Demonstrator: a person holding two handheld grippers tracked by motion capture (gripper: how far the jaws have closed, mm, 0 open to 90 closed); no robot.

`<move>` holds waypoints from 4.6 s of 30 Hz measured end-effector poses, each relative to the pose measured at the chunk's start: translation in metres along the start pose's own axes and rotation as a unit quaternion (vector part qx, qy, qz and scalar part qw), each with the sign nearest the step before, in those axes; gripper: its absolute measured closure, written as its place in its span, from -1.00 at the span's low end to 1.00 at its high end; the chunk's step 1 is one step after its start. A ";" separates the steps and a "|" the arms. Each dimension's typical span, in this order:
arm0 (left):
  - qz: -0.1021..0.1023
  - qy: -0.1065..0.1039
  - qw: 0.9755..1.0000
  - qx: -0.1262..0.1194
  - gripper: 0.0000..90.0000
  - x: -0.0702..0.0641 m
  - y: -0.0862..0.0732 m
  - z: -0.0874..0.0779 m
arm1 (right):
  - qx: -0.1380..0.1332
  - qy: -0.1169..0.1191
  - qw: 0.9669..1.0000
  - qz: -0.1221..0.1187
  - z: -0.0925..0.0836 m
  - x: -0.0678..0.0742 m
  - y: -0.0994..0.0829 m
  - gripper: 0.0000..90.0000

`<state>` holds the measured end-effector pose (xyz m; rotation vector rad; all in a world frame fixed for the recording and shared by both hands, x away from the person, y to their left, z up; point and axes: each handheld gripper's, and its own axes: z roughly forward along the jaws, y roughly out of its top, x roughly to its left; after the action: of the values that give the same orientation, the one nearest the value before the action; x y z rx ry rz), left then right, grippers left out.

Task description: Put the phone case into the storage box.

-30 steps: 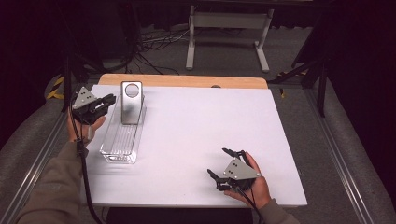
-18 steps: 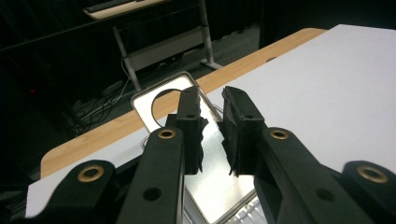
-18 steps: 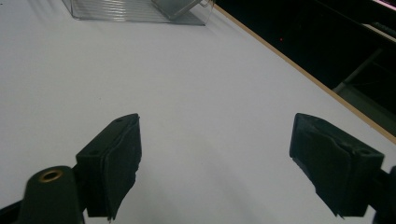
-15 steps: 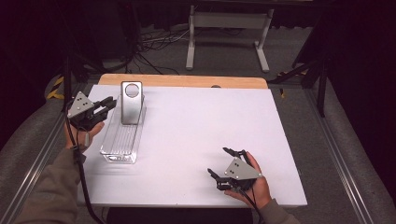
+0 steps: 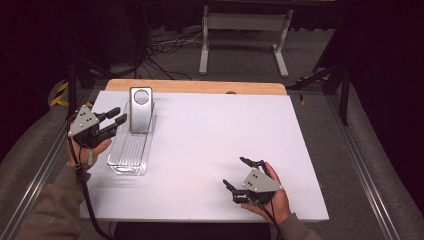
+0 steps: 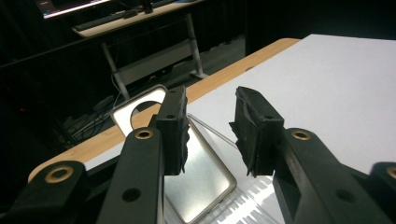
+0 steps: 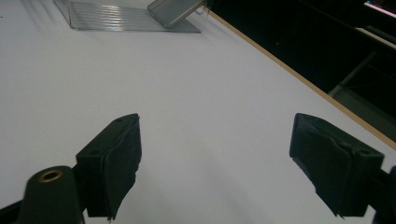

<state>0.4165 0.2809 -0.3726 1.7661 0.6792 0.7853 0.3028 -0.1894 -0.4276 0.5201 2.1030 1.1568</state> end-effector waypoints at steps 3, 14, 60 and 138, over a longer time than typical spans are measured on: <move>0.002 -0.006 1.000 -0.001 0.38 -0.004 0.000 -0.003 | -0.004 -0.001 1.000 0.003 -0.001 -0.001 0.001 -0.60; 0.008 -0.009 1.000 -0.009 0.14 -0.016 0.001 -0.010 | -0.010 -0.002 1.000 0.009 -0.003 -0.003 0.002 -0.60; 0.029 -0.068 0.996 -0.049 -0.88 -0.076 -0.005 -0.054 | -0.034 -0.007 0.999 0.022 -0.013 -0.005 0.008 -0.62; 0.022 -0.117 0.993 -0.010 -0.89 -0.120 -0.049 -0.049 | -0.035 -0.021 0.999 0.020 -0.025 0.010 0.004 -0.73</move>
<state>0.2992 0.2328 -0.4296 1.8255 0.4759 0.6005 0.2782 -0.1955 -0.4179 0.5512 2.0178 1.2269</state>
